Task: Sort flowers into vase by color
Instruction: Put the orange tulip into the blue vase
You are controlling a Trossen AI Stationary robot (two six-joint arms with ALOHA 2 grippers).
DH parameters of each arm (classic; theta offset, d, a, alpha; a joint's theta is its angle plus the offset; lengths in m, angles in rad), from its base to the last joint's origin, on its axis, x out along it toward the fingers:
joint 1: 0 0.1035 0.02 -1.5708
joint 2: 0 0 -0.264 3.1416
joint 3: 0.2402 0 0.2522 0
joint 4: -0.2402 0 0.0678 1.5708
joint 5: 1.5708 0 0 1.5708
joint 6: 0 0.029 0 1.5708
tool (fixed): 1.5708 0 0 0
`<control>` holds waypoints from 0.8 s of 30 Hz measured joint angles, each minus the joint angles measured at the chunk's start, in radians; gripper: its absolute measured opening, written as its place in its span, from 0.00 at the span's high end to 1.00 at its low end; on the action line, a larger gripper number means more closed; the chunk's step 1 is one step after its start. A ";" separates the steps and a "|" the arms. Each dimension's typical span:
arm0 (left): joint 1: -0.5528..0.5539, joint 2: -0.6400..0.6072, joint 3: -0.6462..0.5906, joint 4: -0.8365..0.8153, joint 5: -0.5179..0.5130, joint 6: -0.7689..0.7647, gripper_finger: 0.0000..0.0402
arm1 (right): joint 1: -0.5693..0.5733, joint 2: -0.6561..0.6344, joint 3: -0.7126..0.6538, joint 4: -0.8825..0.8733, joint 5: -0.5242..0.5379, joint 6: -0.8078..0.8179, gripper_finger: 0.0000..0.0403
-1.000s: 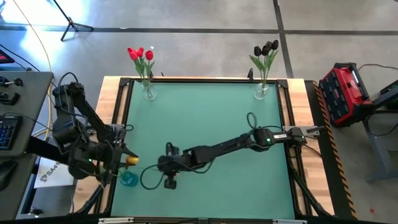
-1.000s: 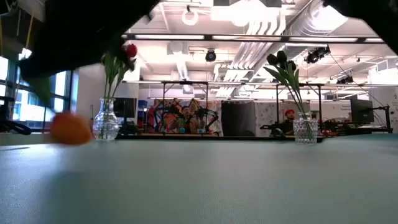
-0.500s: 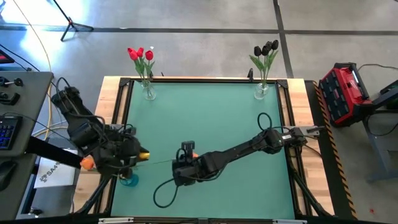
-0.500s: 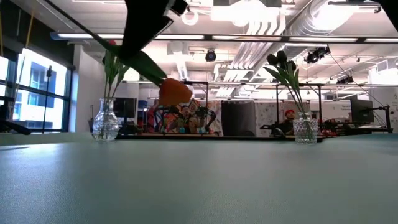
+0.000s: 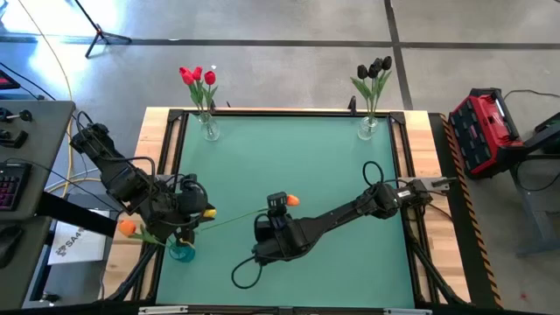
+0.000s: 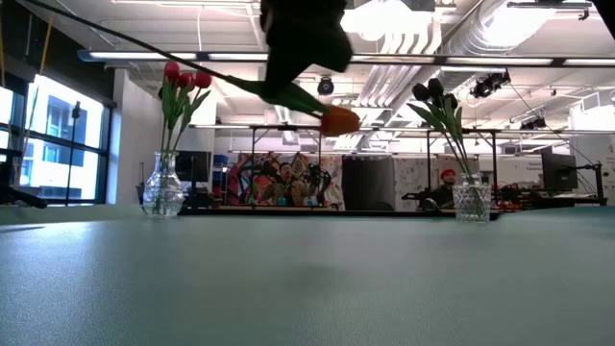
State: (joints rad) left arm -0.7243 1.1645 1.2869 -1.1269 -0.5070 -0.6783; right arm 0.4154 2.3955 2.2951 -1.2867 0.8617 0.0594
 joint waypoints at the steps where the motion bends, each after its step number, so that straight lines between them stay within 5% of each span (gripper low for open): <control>1: 0.001 -0.003 0.000 0.014 -0.001 0.017 0.68 | 0.005 0.000 0.000 -0.018 0.010 0.001 1.00; 16: -0.010 -0.024 0.065 0.020 -0.008 0.015 0.54 | 0.025 0.000 0.000 -0.029 0.044 -0.036 1.00; 24: 0.048 -0.003 0.065 0.026 -0.012 0.028 0.54 | 0.039 0.000 0.000 0.000 0.369 -0.363 1.00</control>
State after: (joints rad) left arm -0.6763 1.1619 1.3521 -1.1011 -0.5189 -0.6502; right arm 0.4547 2.3955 2.2951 -1.2863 1.2303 -0.3038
